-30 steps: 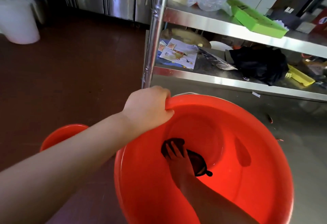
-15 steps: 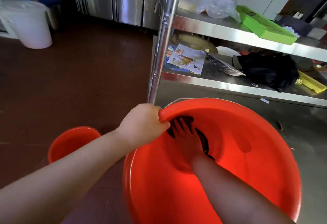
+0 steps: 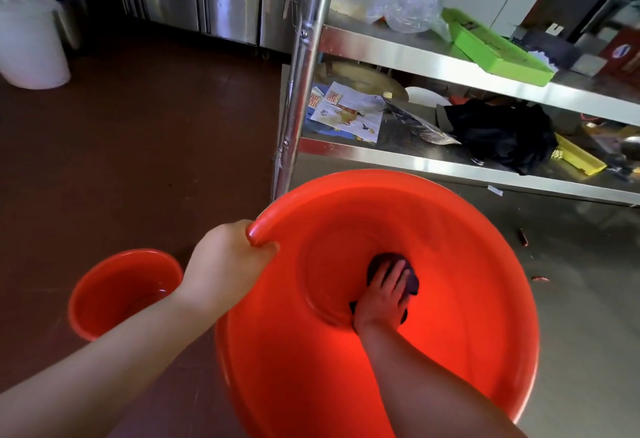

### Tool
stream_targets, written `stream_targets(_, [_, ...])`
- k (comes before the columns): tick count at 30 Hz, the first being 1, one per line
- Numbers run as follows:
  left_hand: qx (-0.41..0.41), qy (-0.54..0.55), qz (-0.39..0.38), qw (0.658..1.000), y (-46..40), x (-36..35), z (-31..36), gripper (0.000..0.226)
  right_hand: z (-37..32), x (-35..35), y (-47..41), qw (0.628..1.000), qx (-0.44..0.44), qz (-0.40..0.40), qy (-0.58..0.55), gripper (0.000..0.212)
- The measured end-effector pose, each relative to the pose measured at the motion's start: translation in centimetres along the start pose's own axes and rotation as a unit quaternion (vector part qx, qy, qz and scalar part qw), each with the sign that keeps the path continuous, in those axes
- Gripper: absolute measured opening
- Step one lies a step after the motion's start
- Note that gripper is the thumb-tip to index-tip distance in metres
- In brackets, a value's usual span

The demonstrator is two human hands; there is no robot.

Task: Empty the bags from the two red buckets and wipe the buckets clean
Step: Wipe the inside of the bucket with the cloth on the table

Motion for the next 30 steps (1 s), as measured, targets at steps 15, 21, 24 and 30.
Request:
stream_targets(15, [0.019,-0.012,-0.050,0.999,-0.8,1.1,-1.4,0.003,-4.1,-1.1,2.8,0.959,-0.143,-0.010,-0.245,0.067])
stream_targets(21, [-0.004,-0.040,-0.077,0.996,-1.2,0.7,-0.8,0.004,0.4,1.1,-2.3,0.996,0.075,0.041,-0.019,0.102])
stream_targets(24, [-0.031,-0.069,-0.084,0.994,-1.3,0.1,0.2,0.004,-0.1,2.8,-3.9,0.985,0.143,0.067,0.073,0.108])
stream_targets(30, [-0.065,-0.103,-0.085,0.989,-2.2,-0.7,1.5,0.006,-3.1,3.7,-5.3,0.929,0.317,0.084,0.173,0.086])
Point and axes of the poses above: each hand's wrist, its own y-axis away from the middle knuckle, its own x-axis out of the back of the hand, z = x × y, the point moved 1 cm from there along -y, towards the middle knuckle, and after that the axes turned 6 degrees about y, right-handed, at the moved point
